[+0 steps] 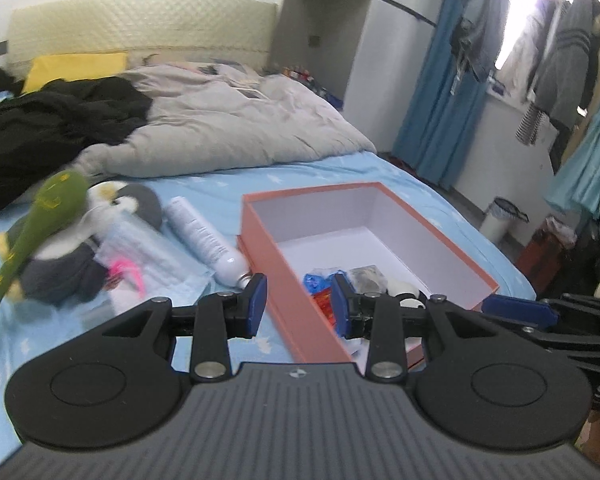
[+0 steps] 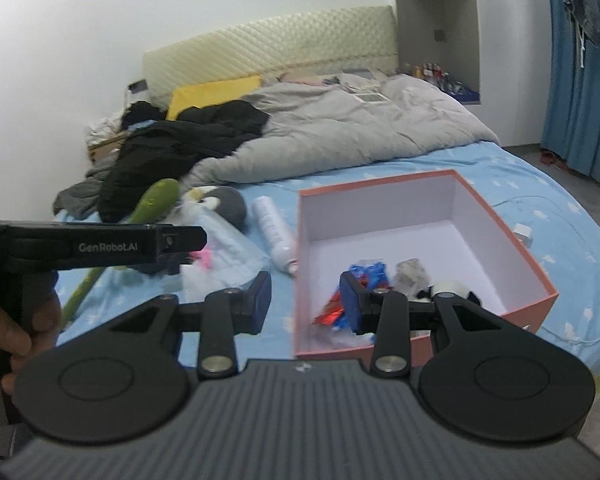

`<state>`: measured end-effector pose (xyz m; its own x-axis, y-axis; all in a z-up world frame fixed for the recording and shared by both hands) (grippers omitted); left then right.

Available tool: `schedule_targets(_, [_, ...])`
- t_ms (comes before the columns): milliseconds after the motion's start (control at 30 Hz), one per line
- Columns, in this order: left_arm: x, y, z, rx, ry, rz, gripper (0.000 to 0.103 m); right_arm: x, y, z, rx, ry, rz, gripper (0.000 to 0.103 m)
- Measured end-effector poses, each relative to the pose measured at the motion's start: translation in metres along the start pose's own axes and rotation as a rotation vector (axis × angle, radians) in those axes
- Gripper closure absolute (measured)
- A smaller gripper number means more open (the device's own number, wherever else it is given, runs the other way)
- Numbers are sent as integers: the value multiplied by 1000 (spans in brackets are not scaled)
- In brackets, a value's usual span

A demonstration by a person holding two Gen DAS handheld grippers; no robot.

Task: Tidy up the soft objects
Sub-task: 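Withdraw both open grippers from the box toward the remaining items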

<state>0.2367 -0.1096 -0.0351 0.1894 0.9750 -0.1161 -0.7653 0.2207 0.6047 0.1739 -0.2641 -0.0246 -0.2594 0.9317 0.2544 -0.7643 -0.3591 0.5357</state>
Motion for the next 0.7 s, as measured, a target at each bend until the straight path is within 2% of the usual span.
schedule_targets(300, [39, 44, -50, -11, 63, 65, 63, 49, 5, -33, -9, 4, 81, 62])
schedule_targets(700, [83, 73, -97, -12, 124, 142, 63, 97, -9, -79, 37, 57, 165, 62])
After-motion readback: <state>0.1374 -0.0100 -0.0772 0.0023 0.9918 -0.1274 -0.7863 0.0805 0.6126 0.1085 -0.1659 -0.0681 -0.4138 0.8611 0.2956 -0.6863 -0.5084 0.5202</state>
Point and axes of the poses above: each gripper's, at about its wrist camera, not at the fingertips, and y roughly against the way its jaws point, x to its left, z to its top, the point moved 8 cm from there along -y, roughly the way its jaws point, and after that the axes turned 10 degrees about z, right-handed, at the moved point
